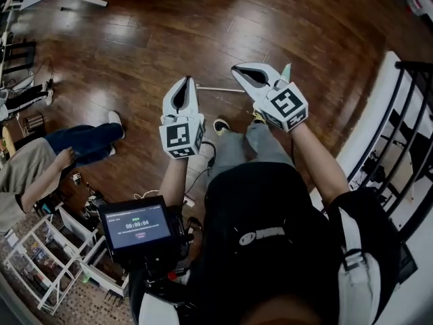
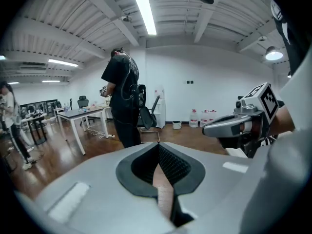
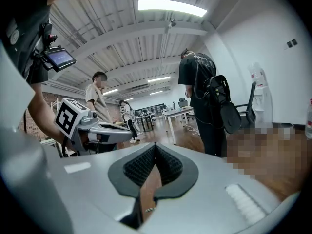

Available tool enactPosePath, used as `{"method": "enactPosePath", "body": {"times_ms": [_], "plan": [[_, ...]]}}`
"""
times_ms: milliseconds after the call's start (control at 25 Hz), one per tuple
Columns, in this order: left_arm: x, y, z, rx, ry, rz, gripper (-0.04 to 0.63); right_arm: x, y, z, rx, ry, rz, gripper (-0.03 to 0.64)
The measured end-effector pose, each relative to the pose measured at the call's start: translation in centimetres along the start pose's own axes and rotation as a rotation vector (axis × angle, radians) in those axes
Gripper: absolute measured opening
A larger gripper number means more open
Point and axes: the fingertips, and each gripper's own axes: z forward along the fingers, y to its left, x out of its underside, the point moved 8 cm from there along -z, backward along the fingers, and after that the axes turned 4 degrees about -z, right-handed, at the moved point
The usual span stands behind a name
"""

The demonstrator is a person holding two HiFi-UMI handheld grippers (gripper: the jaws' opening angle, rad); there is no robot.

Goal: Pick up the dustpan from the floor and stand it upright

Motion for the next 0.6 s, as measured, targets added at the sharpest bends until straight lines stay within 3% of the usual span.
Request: {"method": "enactPosePath", "body": {"times_ms": [120, 160, 360, 600], "plan": [[-2.7, 0.4, -2.8, -0.036, 0.021, -0.035, 0.020, -3.8, 1.9, -0.7, -0.030, 0.045, -0.007, 0.003], [-2.0, 1.3, -2.7, -0.044, 0.038, -0.052, 0.020, -3.4, 2.2, 0.4, -0.042, 0.064, -0.002, 0.003], [11.4, 8.8, 4.5, -0.041, 0.102, -0.121, 0.020, 8.9, 0.4, 11.8, -0.091, 0.169, 0.015, 0.003], [18.5, 9.3, 4.5, -0.008, 0.176, -0.211, 0.020, 15.0, 1.9, 13.5, -0.095, 0.319, -0.033, 0.003]]}}
